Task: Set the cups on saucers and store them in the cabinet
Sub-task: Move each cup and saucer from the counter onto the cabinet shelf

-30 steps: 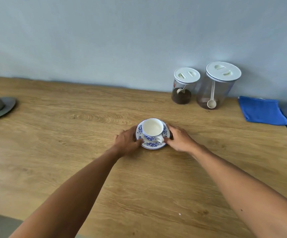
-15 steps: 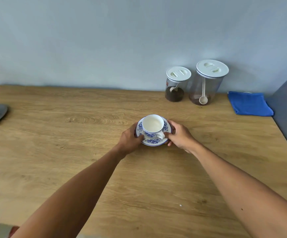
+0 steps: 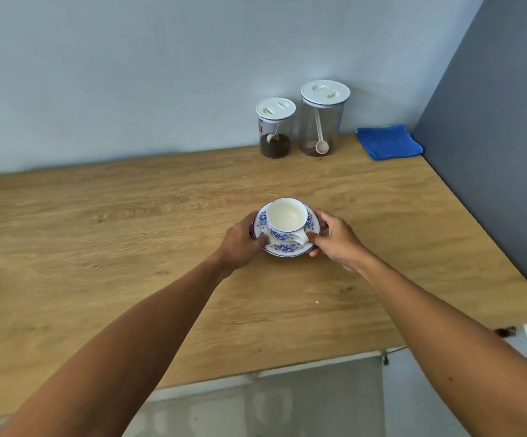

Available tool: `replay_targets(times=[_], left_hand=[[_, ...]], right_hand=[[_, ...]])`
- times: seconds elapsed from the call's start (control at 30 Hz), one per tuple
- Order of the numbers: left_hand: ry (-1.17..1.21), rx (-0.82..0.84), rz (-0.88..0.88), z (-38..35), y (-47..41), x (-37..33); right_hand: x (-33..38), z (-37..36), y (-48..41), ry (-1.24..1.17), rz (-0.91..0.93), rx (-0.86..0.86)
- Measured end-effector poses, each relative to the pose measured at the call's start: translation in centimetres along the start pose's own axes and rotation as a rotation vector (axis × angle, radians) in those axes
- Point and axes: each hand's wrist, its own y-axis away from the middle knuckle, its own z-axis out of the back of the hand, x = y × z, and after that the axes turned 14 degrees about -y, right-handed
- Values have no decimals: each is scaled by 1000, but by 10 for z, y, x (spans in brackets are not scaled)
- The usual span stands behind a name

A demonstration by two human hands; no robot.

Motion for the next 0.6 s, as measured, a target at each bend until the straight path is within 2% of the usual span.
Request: replay_targets(times=[0.37,0.6], left_hand=[[21,114,-80,-65,67,-51],[-18,101,-98,-106,146,-87]], right_hand=[[-25,55,117,-93,-39,-123],[-35,88,213,-128,-40,-112]])
